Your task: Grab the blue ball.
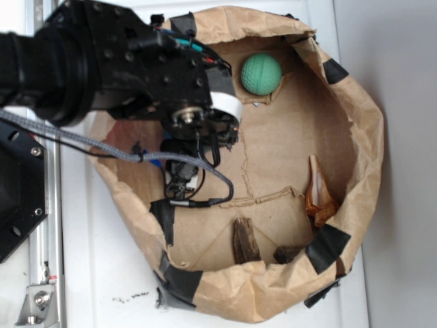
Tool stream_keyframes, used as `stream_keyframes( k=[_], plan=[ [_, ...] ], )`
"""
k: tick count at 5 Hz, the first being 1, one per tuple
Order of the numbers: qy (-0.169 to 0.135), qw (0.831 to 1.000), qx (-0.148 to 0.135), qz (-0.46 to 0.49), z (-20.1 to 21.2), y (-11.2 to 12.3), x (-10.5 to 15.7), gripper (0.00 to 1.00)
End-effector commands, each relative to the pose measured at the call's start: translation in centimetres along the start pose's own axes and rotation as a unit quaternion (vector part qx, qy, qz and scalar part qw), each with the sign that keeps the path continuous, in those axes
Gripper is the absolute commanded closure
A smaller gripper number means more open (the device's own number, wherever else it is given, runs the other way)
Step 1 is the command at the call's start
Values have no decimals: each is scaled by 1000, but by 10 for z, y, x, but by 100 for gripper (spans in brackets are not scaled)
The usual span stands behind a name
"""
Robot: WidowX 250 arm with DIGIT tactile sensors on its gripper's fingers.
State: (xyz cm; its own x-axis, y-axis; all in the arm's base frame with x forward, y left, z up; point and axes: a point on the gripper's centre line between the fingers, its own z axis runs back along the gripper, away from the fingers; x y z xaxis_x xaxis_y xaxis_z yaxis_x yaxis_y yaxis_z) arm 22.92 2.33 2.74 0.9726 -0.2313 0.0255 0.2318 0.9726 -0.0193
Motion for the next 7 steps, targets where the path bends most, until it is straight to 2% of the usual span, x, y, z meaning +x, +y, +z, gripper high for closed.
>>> stream_keyframes(
  k=[1,2,4,5,6,7],
  plan=[
    [-7,999,23,27,2,24,-7,0],
    [-14,999,24,22,3,19,-7,100],
    [-22,999,26,19,7,17,-7,100],
    [-35,999,18,17,20,12,-4,100],
    [-73,997,-21,29,69,-5,7,100],
    [-89,993,-51,55,109,-27,24,100]
  ],
)
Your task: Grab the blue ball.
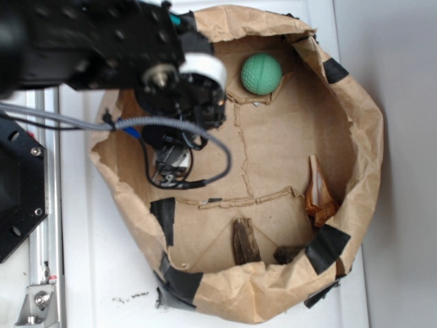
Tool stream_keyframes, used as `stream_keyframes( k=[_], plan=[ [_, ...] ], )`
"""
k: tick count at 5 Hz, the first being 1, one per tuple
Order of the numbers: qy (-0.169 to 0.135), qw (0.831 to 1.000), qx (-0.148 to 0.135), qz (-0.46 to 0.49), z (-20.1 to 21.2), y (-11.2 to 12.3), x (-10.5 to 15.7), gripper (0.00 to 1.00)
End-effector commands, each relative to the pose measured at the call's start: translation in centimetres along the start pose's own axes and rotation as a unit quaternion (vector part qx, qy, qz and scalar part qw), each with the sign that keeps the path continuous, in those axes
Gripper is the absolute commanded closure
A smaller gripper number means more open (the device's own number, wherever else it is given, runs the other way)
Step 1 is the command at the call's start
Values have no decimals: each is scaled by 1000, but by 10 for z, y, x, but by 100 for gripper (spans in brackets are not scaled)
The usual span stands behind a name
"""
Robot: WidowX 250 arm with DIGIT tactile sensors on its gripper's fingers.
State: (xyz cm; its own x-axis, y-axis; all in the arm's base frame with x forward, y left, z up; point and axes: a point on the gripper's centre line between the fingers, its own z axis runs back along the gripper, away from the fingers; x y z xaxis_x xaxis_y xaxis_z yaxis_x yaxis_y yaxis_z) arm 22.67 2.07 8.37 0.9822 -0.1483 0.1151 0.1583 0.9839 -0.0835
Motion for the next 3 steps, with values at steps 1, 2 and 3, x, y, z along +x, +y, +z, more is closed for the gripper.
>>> stream_keyframes(
  k=[1,2,3],
  plan=[
    [-26,999,9,41,59,-47,41,100],
    [-6,997,20,69,54,-48,42,100],
    [-1,997,25,74,52,-47,40,100]
  ],
)
